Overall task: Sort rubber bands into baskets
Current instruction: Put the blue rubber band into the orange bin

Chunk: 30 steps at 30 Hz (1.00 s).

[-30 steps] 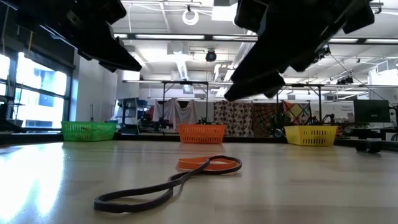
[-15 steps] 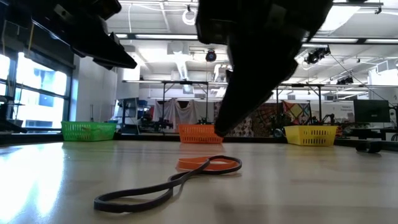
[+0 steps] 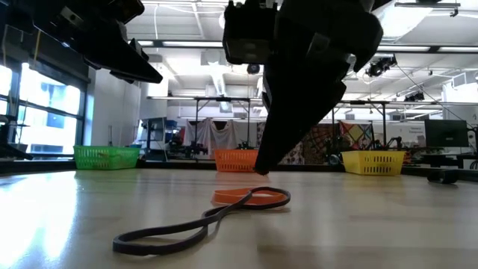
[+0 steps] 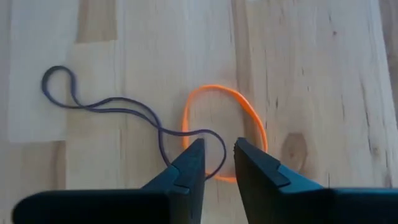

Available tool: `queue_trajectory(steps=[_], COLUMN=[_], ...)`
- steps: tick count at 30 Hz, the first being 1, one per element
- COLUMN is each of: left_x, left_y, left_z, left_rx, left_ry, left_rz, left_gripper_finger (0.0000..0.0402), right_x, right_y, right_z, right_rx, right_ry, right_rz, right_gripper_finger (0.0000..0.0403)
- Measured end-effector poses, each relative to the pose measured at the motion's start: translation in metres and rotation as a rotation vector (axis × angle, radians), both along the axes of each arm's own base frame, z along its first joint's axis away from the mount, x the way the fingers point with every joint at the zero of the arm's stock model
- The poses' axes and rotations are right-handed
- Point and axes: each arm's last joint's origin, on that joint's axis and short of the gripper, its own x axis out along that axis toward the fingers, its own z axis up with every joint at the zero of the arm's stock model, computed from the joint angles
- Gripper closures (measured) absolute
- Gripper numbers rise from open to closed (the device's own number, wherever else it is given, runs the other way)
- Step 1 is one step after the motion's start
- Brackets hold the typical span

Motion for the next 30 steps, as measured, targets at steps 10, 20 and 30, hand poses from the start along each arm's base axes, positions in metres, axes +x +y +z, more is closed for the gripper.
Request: queue_trajectory(steps=[10,20,30], left_x=[0.0,0.0,-0.001], left_y=[0.0,0.0,0.002], left_z=[0.0,0.0,-0.005], left_rx=[0.0,0.0,-0.002], left_ry=[0.0,-0.002,-0.047], left_rz=[0.001,0.002,0.069], left_gripper_finger=[0.0351,0.0351,0.0351], right_x=[0.002,0.004,0.007], right_y=[0.001,-0.002,-0.002], right_z=[-0.014,-0.02,0.004], right_rx=[-0.02,-0.068,-0.093], right_ry=[0.035,0.027,-0.063], right_rz=[0.045,0.062,0.094], right_gripper_finger=[0.031,0.037,0.04])
